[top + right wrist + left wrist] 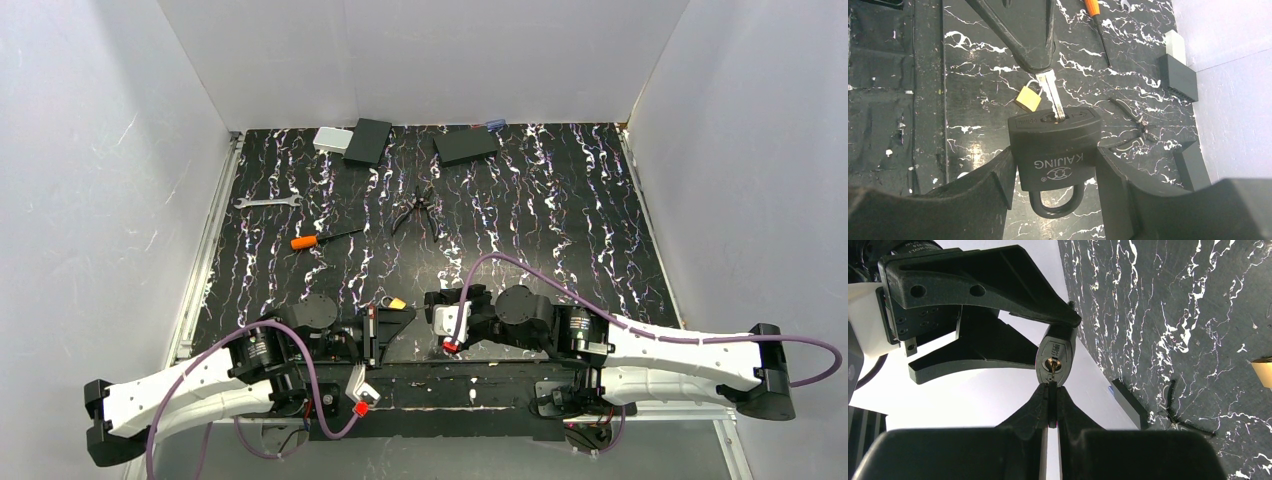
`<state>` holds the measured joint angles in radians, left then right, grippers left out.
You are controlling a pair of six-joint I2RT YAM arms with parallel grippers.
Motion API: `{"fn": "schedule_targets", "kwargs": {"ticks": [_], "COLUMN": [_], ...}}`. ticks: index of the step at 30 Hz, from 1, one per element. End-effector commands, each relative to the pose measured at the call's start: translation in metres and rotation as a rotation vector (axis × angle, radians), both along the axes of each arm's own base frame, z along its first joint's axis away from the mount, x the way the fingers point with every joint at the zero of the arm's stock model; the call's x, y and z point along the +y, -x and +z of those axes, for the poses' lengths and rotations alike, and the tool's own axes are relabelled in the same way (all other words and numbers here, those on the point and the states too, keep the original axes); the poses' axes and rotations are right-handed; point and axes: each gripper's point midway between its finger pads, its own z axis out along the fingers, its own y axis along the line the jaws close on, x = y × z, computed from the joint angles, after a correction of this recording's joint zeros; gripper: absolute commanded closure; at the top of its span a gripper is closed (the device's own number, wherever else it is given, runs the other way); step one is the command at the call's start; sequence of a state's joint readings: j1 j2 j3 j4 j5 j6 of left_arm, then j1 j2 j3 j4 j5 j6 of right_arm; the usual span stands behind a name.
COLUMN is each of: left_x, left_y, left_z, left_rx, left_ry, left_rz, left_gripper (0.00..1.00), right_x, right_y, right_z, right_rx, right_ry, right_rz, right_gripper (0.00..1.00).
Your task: Unlock with the key
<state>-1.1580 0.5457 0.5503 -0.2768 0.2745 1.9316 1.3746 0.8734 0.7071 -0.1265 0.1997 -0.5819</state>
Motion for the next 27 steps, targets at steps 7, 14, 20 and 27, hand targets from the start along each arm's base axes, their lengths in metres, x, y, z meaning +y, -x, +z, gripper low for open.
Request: {"fn": "schedule_targets", "kwargs": {"ticks": [7, 14, 20, 27], "left_x": [-0.003, -0.003, 0.0, 0.0], "left_y": [0.014, 0.024, 0.028, 0.029], "left_z": [-0.01, -0.012, -0.013, -0.013], "left_rx": [-0.042, 0.003, 0.027, 0.027], "left_ry": [-0.102, -0.118, -0.155, -0.16], "left_rz": [-0.076, -0.112, -0.124, -0.126], "left_gripper": [1.0, 1.0, 1.0, 1.0], "right_x": [0.022, 0.021, 0.021, 0.021], "right_y": [-0.005, -0.015, -0.015, -0.011], "right_z": [0.087, 0.089, 0.088, 0.096], "right_rx": [-0.048, -0.08, -0.095, -0.1], "right_ry": [-0.242, -0.221, -0.196, -0.222], "right_rz": [-0.01, -0.055, -0.05, -0.021], "right_gripper": [0.99, 0.99, 0.99, 0.99]}}
